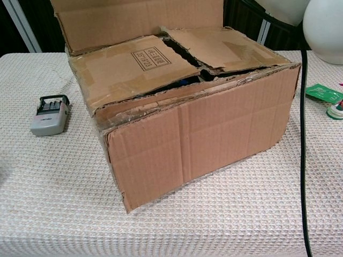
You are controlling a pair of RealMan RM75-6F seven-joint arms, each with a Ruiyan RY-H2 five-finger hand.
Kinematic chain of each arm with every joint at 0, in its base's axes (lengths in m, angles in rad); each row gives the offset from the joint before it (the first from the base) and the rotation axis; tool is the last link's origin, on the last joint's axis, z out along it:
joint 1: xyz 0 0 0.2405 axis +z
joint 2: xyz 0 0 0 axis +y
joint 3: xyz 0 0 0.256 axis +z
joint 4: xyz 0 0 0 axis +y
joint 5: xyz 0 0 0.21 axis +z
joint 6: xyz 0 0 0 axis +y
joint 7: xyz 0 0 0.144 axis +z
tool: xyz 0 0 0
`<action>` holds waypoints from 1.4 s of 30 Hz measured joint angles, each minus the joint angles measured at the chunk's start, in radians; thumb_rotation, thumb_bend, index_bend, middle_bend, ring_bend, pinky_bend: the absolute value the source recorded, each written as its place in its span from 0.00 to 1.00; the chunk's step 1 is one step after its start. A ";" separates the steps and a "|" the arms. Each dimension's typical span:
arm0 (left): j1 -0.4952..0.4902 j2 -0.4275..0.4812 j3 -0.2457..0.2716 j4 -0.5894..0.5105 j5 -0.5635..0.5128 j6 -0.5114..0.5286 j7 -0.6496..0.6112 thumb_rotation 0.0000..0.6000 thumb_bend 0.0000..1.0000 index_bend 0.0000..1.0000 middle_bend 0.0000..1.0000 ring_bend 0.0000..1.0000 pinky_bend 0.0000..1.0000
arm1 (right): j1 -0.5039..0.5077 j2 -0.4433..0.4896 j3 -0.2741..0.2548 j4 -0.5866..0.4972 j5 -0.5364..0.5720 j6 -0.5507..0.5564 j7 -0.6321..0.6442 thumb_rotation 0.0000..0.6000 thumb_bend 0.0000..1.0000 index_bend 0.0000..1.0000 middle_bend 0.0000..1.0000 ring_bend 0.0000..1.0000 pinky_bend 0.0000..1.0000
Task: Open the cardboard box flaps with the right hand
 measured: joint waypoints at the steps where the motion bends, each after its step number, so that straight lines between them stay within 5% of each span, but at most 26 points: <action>1: 0.001 0.000 0.000 0.000 0.000 0.001 -0.001 0.05 0.00 0.12 0.11 0.05 0.19 | 0.001 -0.006 0.001 0.014 -0.015 0.013 0.017 1.00 0.43 0.00 0.00 0.00 0.00; 9: 0.002 -0.006 0.002 0.004 0.001 -0.004 -0.004 0.07 0.00 0.12 0.11 0.05 0.19 | -0.002 -0.005 0.009 -0.008 -0.040 0.035 0.069 1.00 0.45 0.00 0.00 0.00 0.00; 13: 0.000 -0.006 0.002 0.005 0.001 -0.009 -0.003 0.08 0.00 0.12 0.11 0.05 0.19 | -0.020 0.047 -0.019 -0.073 -0.082 0.009 0.145 1.00 0.61 0.02 0.09 0.00 0.00; 18: -0.006 -0.009 0.004 0.007 0.001 -0.024 -0.002 0.07 0.00 0.12 0.11 0.05 0.19 | -0.053 0.173 -0.066 -0.188 -0.136 -0.053 0.251 1.00 0.85 0.37 0.30 0.00 0.00; 20: -0.010 -0.012 0.005 0.007 0.003 -0.031 0.000 0.07 0.00 0.12 0.11 0.05 0.19 | -0.067 0.240 -0.087 -0.247 -0.135 -0.102 0.270 1.00 0.91 0.43 0.35 0.00 0.00; 30: -0.016 -0.021 0.009 0.003 0.010 -0.040 0.014 0.08 0.00 0.12 0.11 0.05 0.19 | -0.073 0.495 -0.174 -0.500 0.132 -0.409 0.301 1.00 0.91 0.46 0.34 0.00 0.00; 42: -0.016 -0.021 0.009 0.008 0.002 -0.045 0.011 0.08 0.00 0.12 0.11 0.05 0.19 | -0.084 0.470 -0.224 -0.462 0.014 -0.447 0.444 1.00 0.92 0.41 0.30 0.00 0.00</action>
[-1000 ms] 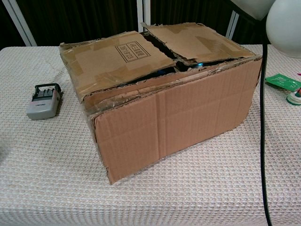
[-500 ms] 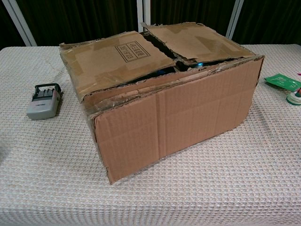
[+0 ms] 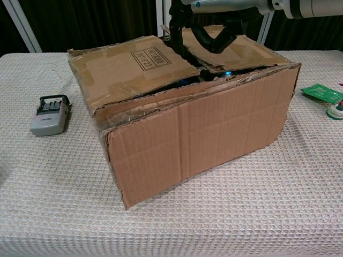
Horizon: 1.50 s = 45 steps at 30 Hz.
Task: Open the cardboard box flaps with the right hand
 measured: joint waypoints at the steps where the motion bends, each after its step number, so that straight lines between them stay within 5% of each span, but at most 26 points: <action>1: 0.000 0.000 -0.001 0.001 -0.001 0.000 0.000 0.07 0.00 0.12 0.11 0.05 0.19 | -0.001 -0.006 -0.002 0.009 -0.013 -0.002 0.013 1.00 0.92 0.41 0.30 0.00 0.00; 24: -0.007 0.002 0.001 0.006 -0.001 -0.013 -0.007 0.08 0.00 0.12 0.11 0.05 0.19 | 0.019 0.051 -0.045 0.018 -0.031 0.030 -0.107 1.00 0.90 0.58 0.44 0.00 0.00; 45: -0.019 0.009 0.005 -0.026 0.003 -0.031 0.026 0.08 0.00 0.12 0.11 0.05 0.19 | -0.055 0.326 -0.002 -0.147 0.039 0.139 -0.101 1.00 0.90 0.58 0.44 0.00 0.00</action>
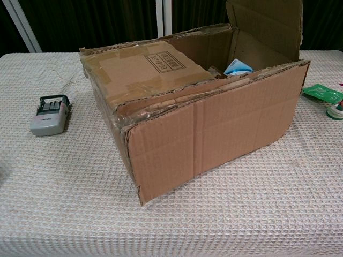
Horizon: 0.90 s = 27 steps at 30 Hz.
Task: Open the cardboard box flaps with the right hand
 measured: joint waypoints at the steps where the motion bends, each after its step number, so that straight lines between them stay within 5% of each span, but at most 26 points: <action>1: -0.001 0.001 0.000 -0.002 0.000 0.000 0.003 0.08 0.00 0.12 0.11 0.05 0.19 | -0.008 0.015 0.003 -0.003 0.000 0.007 0.007 1.00 0.90 0.58 0.44 0.00 0.00; 9: -0.009 0.002 -0.001 -0.017 0.003 -0.009 0.019 0.07 0.00 0.12 0.11 0.05 0.19 | -0.062 0.098 0.007 0.007 0.030 0.027 0.047 1.00 0.90 0.54 0.44 0.00 0.00; 18: -0.014 0.004 -0.002 -0.025 0.004 -0.011 0.029 0.08 0.00 0.12 0.11 0.05 0.19 | -0.086 0.145 -0.012 0.088 0.206 -0.049 0.093 1.00 0.90 0.40 0.39 0.00 0.00; 24: -0.015 0.011 -0.004 -0.042 0.001 -0.009 0.042 0.08 0.00 0.12 0.11 0.05 0.19 | -0.120 0.141 0.014 0.092 0.093 -0.023 0.194 0.99 0.96 0.24 0.33 0.00 0.00; 27: -0.018 0.010 -0.004 -0.049 0.002 -0.012 0.051 0.07 0.00 0.12 0.11 0.05 0.19 | -0.136 0.128 0.028 0.080 -0.007 -0.008 0.261 0.99 0.88 0.13 0.29 0.00 0.00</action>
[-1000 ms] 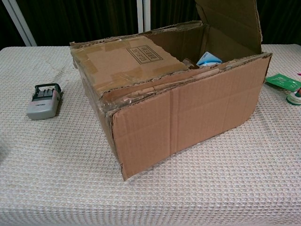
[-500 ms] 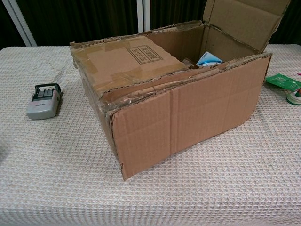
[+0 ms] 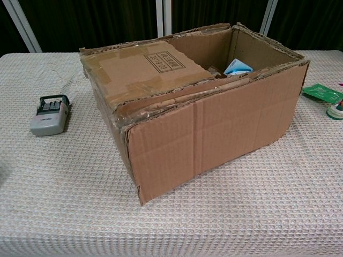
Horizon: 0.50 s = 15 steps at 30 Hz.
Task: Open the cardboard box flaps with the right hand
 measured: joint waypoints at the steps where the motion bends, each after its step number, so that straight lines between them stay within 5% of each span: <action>1: -0.001 -0.001 0.000 -0.001 0.000 -0.002 0.002 0.07 0.00 0.12 0.11 0.05 0.19 | -0.005 -0.009 0.003 -0.004 -0.041 0.007 0.016 0.99 0.83 0.06 0.24 0.00 0.00; 5: -0.001 -0.002 0.003 0.000 -0.002 -0.006 0.006 0.07 0.00 0.12 0.11 0.05 0.19 | -0.015 -0.056 0.001 -0.004 -0.148 0.038 -0.010 1.00 0.64 0.00 0.05 0.00 0.00; 10: 0.003 -0.002 0.003 0.006 -0.004 0.000 -0.006 0.07 0.00 0.12 0.11 0.05 0.19 | -0.009 -0.147 -0.007 0.014 -0.164 0.072 -0.169 1.00 0.04 0.00 0.00 0.00 0.00; 15: 0.005 -0.007 0.004 0.023 -0.007 -0.001 -0.023 0.07 0.00 0.12 0.11 0.05 0.19 | 0.010 -0.292 -0.008 0.063 -0.158 0.120 -0.332 1.00 0.00 0.00 0.00 0.00 0.00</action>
